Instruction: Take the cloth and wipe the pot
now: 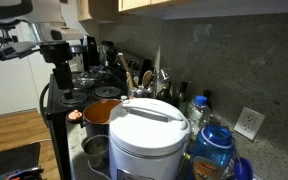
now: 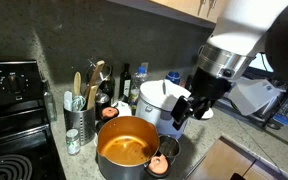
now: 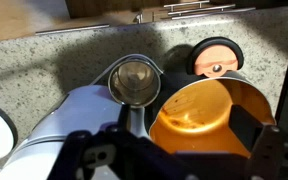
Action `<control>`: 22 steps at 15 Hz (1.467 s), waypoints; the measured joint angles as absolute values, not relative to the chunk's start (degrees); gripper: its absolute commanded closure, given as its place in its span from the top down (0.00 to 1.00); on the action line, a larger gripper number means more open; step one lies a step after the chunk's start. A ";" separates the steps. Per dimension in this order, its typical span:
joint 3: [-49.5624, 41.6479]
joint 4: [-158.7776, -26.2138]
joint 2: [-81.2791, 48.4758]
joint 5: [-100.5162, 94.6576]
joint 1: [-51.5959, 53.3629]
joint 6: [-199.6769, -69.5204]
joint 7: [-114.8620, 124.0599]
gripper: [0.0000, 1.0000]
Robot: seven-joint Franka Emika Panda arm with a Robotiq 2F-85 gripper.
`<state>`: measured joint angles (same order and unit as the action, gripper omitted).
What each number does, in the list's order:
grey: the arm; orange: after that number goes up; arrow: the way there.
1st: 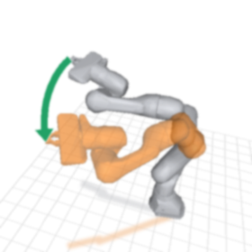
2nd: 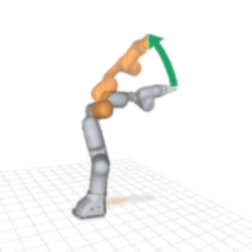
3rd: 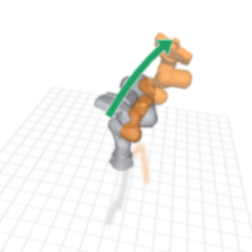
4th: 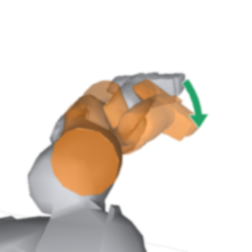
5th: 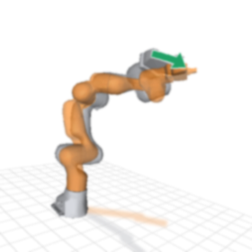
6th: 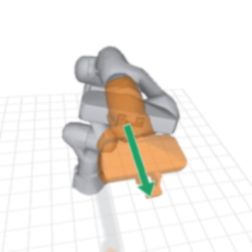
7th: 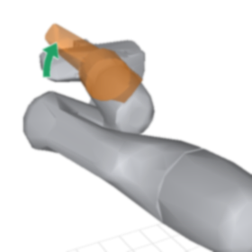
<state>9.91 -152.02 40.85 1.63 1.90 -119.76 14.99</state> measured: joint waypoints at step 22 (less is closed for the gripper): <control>8.82 -125.57 4.27 -8.23 1.92 -134.67 12.87 1.00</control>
